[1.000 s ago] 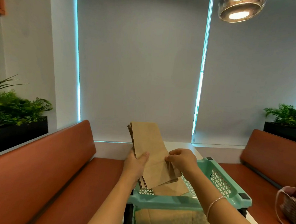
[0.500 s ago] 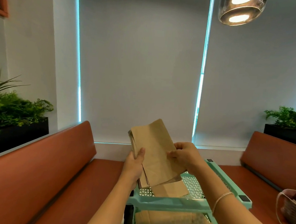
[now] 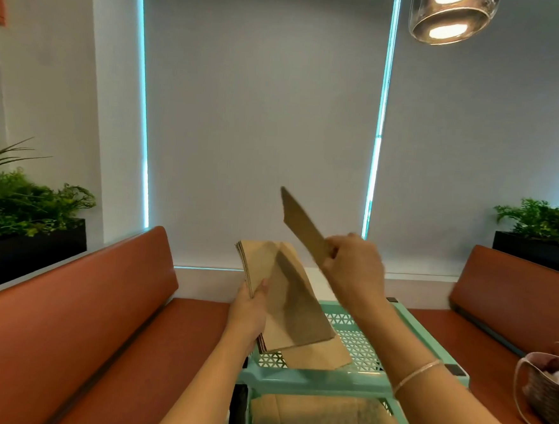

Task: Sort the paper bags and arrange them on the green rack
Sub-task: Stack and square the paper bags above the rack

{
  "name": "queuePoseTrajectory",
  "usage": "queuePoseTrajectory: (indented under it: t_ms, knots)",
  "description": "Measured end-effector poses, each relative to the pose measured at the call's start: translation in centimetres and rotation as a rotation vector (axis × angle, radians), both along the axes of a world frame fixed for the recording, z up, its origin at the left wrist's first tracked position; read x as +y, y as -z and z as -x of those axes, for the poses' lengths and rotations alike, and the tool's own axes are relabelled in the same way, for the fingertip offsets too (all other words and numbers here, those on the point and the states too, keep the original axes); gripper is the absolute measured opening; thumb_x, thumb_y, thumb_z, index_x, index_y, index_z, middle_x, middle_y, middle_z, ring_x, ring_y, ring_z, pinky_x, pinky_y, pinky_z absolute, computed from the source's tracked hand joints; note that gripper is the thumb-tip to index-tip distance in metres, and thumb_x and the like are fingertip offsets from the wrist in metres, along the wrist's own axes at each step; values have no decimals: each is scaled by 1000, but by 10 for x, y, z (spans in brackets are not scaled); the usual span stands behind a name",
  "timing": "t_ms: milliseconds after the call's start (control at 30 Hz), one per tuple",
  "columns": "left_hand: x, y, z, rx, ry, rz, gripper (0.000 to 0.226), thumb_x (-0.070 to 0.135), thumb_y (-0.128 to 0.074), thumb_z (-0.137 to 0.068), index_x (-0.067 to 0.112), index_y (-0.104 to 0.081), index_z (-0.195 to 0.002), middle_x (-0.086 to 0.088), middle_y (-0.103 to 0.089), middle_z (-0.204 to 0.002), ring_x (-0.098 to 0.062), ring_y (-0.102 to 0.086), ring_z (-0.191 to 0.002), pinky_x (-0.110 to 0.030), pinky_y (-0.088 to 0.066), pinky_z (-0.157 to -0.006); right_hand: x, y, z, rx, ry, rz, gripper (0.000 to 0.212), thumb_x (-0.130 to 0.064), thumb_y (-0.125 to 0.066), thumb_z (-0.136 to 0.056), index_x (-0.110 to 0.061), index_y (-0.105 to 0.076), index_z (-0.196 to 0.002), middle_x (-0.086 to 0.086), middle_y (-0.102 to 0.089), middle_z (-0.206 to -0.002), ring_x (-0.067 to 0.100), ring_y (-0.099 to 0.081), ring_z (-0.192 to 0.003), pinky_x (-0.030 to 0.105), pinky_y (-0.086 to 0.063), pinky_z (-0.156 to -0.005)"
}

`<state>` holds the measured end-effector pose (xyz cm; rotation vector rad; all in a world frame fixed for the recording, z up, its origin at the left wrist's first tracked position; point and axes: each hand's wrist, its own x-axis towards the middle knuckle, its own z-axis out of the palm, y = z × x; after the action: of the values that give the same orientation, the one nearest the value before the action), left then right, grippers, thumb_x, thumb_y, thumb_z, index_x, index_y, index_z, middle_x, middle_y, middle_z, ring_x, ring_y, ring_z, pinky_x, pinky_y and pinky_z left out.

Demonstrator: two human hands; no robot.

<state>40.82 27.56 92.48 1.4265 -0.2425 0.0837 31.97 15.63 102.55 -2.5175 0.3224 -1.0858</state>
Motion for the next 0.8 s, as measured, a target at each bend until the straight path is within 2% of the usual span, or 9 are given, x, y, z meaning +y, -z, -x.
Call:
queuePoseTrajectory:
  t_ms: [133, 200, 333, 400, 500, 567, 633, 733, 800]
  knots:
    - [-2, -1, -1, -22, -22, -25, 25, 28, -42, -100, 15, -55, -116, -7, -65, -109, -21, -60, -99, -33, -48, -83, 44, 38, -8, 245, -140, 65, 25, -18, -50, -87, -11, -69, -101, 9, -60, -104, 27, -58, -95, 29, -44, -75]
    - [-1, -2, -1, 5, 0, 32, 26, 27, -40, -100, 14, -57, -114, -11, -67, -107, -24, -62, -97, -38, -49, -84, 55, 53, -15, 272, -192, 30, 24, -21, -49, -87, -6, -68, -92, 11, -60, -96, 27, -58, -87, 28, -41, -69]
    - [2, -3, 0, 8, 33, 97, 40, 45, -34, -97, 18, -59, -114, -7, -67, -108, -25, -62, -103, -44, -49, -94, 53, 55, -27, 271, -236, -161, 34, -26, -54, -84, -8, -51, -55, 6, -47, -53, 21, -42, -52, 28, -33, -51]
    - [2, -5, 2, 10, 58, 126, 45, 51, -32, -93, 20, -59, -113, -7, -67, -108, -24, -62, -103, -44, -49, -94, 49, 52, -30, 348, -253, -179, 42, -32, -55, -86, -11, -45, -52, 4, -40, -50, 17, -36, -49, 28, -29, -50]
    - [4, -4, 0, 2, 81, 77, 52, 56, -42, -85, 19, -54, -119, -5, -65, -112, -22, -61, -105, -43, -48, -95, 38, 45, -27, 471, -379, -329, 27, -30, -58, -86, -7, -64, -71, 12, -58, -69, 16, -48, -64, 29, -44, -65]
    - [4, -2, 1, -11, 49, 17, 43, 43, -52, -91, 16, -51, -125, -3, -61, -120, -20, -57, -110, -38, -45, -97, 25, 40, -23, 509, -481, -516, 20, -21, -61, -85, -9, -70, -98, 9, -67, -85, 14, -56, -73, 31, -50, -76]
    - [3, 0, 1, -2, 27, 9, 42, 31, -53, -94, 12, -47, -132, -5, -57, -128, -20, -54, -117, -39, -42, -102, 11, 39, -24, 449, -464, -585, 31, -17, -62, -84, -14, -65, -115, 5, -67, -101, 13, -61, -83, 27, -50, -79]
    - [2, -2, 2, -14, 17, 26, 36, 26, -50, -97, 15, -46, -131, -2, -56, -127, -17, -53, -115, -35, -41, -102, -9, 46, -32, 312, -198, -528, 45, -22, -65, -84, -15, -55, -128, 6, -59, -124, 21, -58, -106, 31, -48, -88]
    - [3, -3, 3, -3, 15, 53, 39, 28, -49, -97, 14, -44, -133, 0, -55, -127, -17, -51, -116, -35, -40, -103, -15, 54, -34, 431, -201, -688, 49, -27, -67, -84, -13, -50, -128, 7, -59, -116, 24, -58, -98, 32, -48, -78]
